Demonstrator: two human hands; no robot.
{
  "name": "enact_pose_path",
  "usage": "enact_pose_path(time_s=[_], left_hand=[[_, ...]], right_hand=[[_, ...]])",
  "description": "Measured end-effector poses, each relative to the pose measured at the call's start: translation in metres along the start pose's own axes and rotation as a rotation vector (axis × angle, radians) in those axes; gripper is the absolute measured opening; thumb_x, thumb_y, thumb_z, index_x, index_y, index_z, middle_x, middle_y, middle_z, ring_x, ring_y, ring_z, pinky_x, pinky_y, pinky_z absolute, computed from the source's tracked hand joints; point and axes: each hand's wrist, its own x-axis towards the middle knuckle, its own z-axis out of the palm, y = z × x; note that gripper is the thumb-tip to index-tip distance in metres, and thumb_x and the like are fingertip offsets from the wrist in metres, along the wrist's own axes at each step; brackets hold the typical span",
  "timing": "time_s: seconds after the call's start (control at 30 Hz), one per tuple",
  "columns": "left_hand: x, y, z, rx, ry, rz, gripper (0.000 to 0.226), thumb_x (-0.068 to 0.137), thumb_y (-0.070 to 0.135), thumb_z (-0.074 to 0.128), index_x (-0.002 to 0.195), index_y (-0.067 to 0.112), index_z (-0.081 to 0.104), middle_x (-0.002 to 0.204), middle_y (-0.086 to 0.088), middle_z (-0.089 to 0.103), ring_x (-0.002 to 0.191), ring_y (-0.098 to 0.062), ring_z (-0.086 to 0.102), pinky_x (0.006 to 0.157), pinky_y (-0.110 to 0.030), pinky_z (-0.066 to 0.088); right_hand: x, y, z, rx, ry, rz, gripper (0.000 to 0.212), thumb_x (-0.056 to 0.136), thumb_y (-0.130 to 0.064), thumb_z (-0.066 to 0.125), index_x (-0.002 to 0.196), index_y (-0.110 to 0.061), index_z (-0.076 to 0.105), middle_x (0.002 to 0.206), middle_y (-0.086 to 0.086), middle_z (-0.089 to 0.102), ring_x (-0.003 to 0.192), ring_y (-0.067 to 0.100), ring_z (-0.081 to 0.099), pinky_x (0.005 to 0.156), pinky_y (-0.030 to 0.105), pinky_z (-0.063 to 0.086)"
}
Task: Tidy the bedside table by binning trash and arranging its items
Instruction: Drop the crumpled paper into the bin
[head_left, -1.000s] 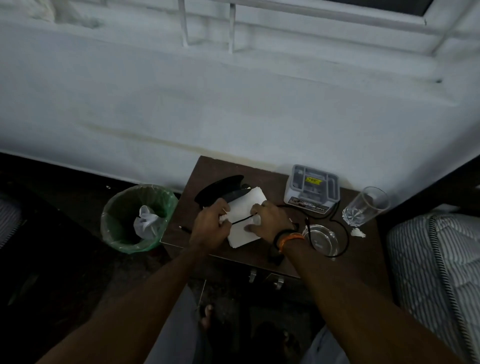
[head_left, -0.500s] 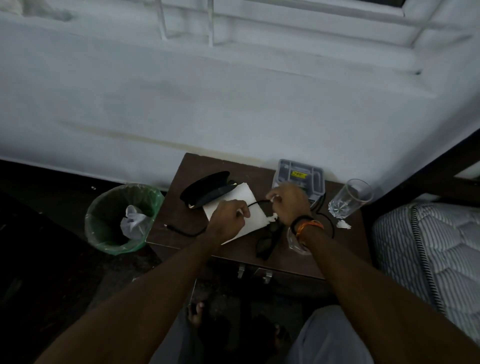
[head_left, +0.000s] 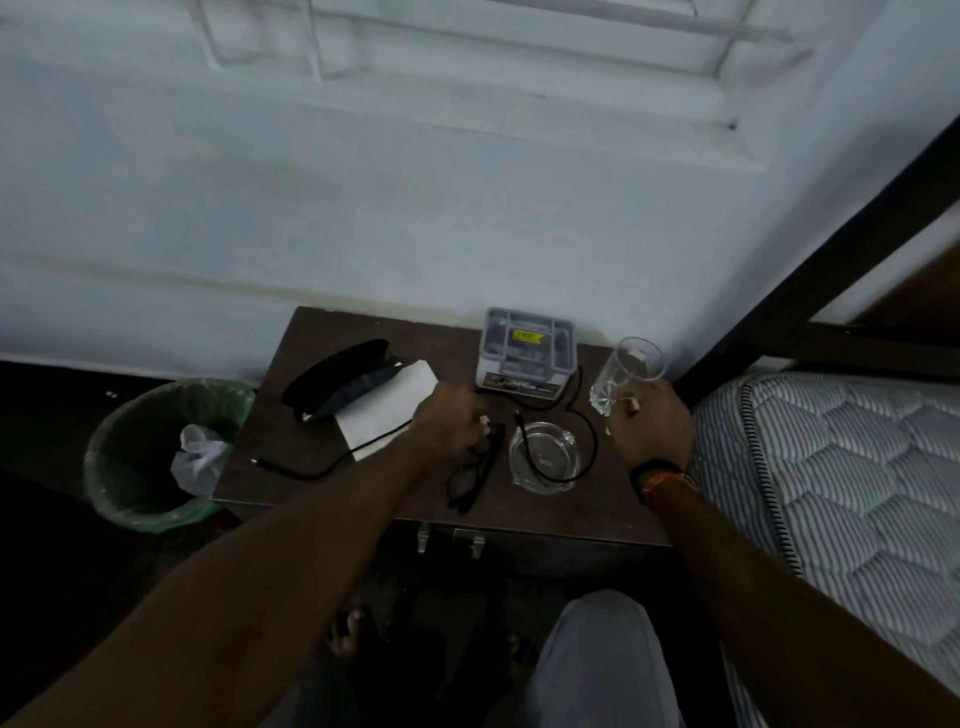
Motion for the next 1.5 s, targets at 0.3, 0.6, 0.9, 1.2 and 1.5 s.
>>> enact_pose_path(time_s=[0.3, 0.6, 0.9, 1.2, 1.5], left_hand=[[0.012, -0.002, 0.015, -0.056, 0.024, -0.134, 0.022, 0.071, 0.023, 0.053, 0.081, 0.014, 0.07, 0.09, -0.009, 0.07, 0.087, -0.029, 0.066, 0.075, -0.042, 0.058], [-0.004, 0.003, 0.002, -0.287, 0.117, -0.176, 0.005, 0.08, 0.01, 0.058, 0.079, 0.013, 0.062, 0.092, -0.01, 0.07, 0.091, -0.026, 0.065, 0.081, -0.041, 0.055], [-0.019, -0.017, -0.025, -0.602, 0.154, -0.217, 0.034, 0.083, -0.012, 0.048, 0.099, 0.005, 0.072, 0.098, -0.007, 0.067, 0.086, -0.023, 0.065, 0.071, -0.037, 0.062], [-0.038, -0.02, -0.066, -0.904, 0.262, -0.329, 0.015, 0.085, 0.003, 0.064, 0.073, 0.005, 0.073, 0.095, -0.015, 0.071, 0.087, -0.023, 0.07, 0.084, -0.034, 0.059], [-0.089, -0.046, -0.114, -0.886, 0.362, -0.355, 0.013, 0.086, -0.008, 0.062, 0.095, -0.007, 0.071, 0.099, -0.017, 0.068, 0.09, -0.024, 0.07, 0.079, -0.031, 0.061]], right_hand=[[-0.004, 0.042, 0.01, -0.134, -0.279, 0.195, 0.031, 0.083, -0.024, 0.057, 0.112, -0.017, 0.067, 0.107, 0.014, 0.069, 0.095, 0.038, 0.065, 0.077, 0.038, 0.052], [-0.003, 0.04, 0.031, -0.105, -0.387, 0.287, 0.032, 0.087, -0.025, 0.066, 0.114, -0.008, 0.068, 0.114, 0.02, 0.068, 0.107, 0.041, 0.062, 0.089, 0.043, 0.051], [-0.006, 0.032, 0.027, -0.177, -0.339, 0.281, 0.026, 0.088, -0.018, 0.06, 0.106, -0.001, 0.069, 0.118, 0.024, 0.06, 0.104, 0.044, 0.06, 0.087, 0.044, 0.05], [-0.008, -0.023, 0.001, -0.021, -0.144, 0.197, 0.023, 0.087, -0.012, 0.056, 0.109, -0.009, 0.063, 0.106, 0.023, 0.067, 0.099, 0.044, 0.062, 0.081, 0.045, 0.051], [-0.019, -0.144, 0.013, 0.281, -0.328, -0.227, 0.021, 0.088, -0.023, 0.059, 0.098, -0.02, 0.078, 0.1, 0.006, 0.076, 0.093, 0.026, 0.07, 0.085, 0.036, 0.055]])
